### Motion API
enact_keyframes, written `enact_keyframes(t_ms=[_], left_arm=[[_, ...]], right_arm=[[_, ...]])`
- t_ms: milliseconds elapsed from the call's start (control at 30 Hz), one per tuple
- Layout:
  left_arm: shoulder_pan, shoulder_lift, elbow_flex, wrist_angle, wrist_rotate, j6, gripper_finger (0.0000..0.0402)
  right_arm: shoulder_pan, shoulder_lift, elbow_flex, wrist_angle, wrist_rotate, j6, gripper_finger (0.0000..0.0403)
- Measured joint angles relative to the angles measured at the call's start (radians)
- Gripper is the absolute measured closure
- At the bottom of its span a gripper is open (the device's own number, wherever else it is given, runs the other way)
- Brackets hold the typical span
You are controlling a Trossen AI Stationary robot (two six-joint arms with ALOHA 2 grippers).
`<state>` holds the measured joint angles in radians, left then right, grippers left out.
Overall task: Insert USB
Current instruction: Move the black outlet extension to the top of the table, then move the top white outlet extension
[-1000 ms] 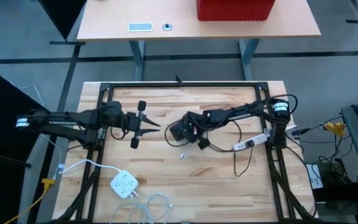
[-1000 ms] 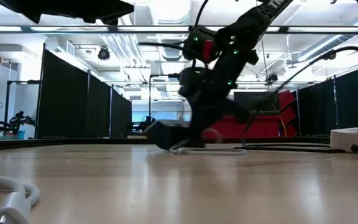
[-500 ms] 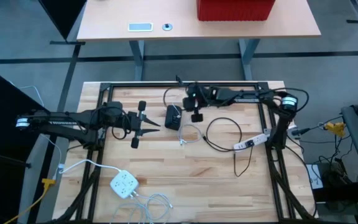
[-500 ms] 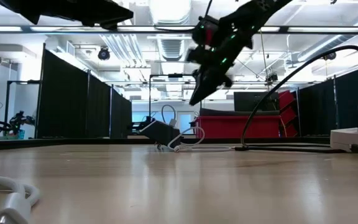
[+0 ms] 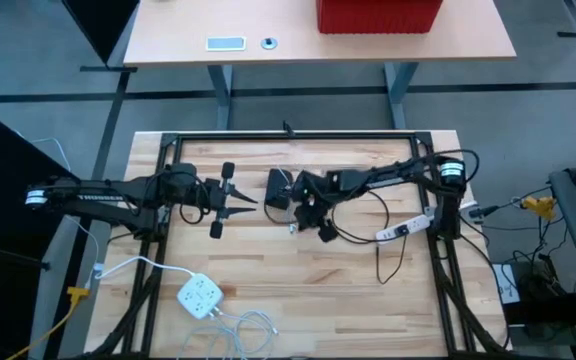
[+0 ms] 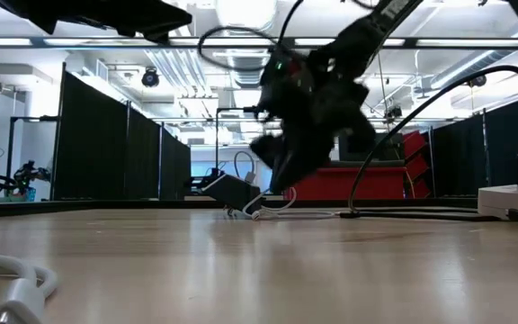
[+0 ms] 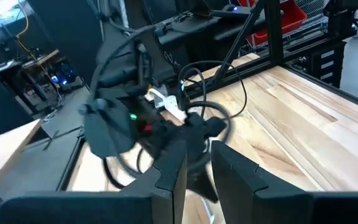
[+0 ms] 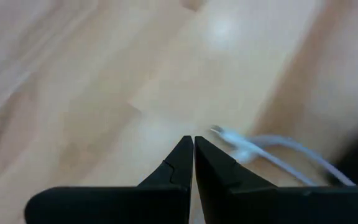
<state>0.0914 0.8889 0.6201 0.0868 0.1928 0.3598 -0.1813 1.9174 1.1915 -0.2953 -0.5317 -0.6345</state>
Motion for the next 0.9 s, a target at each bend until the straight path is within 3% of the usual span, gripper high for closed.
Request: enact_keyframes(t_ms=[167, 400, 567, 700, 900], left_arm=[[0.0, -0.002, 0.0, 0.002, 0.0, -0.001, 0.0338], [0.0, -0.003, 0.0, -0.001, 0.0, -0.006, 0.0338], [0.0, -0.003, 0.0, -0.008, 0.0, -0.006, 0.0338], [0.0, -0.008, 0.0, -0.014, 0.001, -0.006, 0.0338], [0.0, -0.008, 0.0, -0.016, 0.001, 0.005, 0.0338]], right_arm=[[0.005, 0.102, -0.003, 0.113, 0.04, 0.018, 0.0403], [-0.041, 0.091, 0.028, 0.199, 0.609, -0.065, 0.0403], [-0.084, -0.022, 0.061, 0.163, 0.773, -0.038, 0.0403], [-0.113, -0.127, 0.044, 0.011, 0.716, 0.051, 0.0403], [-0.106, -0.276, -0.022, -0.134, 0.505, 0.122, 0.0403]])
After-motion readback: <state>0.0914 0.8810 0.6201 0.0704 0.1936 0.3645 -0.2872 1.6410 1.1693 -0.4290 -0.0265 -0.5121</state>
